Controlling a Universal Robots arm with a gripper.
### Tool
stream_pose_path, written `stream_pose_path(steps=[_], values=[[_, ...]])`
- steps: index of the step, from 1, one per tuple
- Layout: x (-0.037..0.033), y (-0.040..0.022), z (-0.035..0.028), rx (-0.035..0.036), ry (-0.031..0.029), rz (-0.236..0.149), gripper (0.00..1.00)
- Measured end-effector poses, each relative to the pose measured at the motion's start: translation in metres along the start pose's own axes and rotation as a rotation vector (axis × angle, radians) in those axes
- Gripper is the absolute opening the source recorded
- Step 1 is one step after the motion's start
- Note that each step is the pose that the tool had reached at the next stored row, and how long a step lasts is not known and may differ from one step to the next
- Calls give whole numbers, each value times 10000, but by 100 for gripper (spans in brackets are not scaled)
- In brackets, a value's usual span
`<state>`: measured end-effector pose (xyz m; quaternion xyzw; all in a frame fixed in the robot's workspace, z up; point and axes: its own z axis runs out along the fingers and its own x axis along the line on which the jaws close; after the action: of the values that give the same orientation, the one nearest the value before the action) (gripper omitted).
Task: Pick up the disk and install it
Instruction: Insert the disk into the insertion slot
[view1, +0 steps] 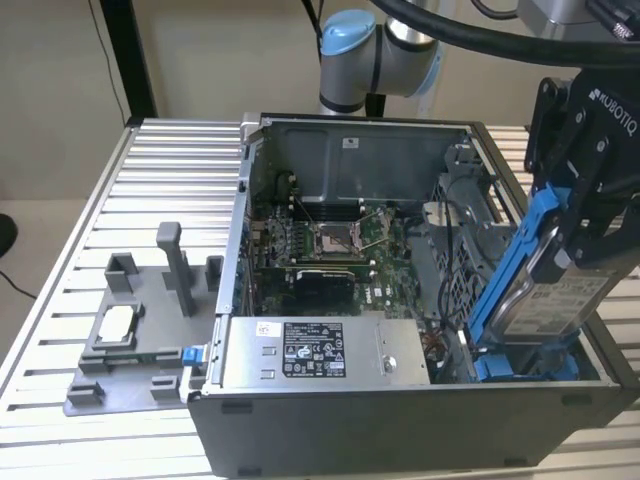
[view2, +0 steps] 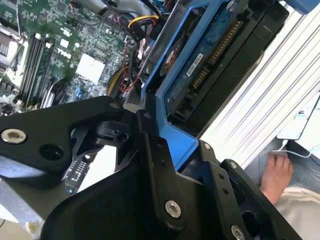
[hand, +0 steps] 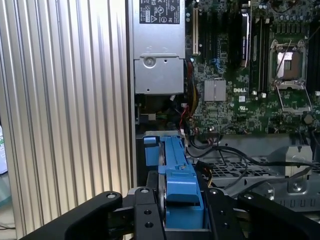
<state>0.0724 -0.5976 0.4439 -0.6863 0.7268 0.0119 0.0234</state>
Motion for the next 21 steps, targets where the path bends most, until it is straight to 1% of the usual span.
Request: stream_pose_path(steps=[7, 13, 21], values=[[2, 0, 40, 10, 1, 17, 0], [5, 0, 101, 11, 0, 39, 0], [6, -19, 152, 15, -6, 95, 0]])
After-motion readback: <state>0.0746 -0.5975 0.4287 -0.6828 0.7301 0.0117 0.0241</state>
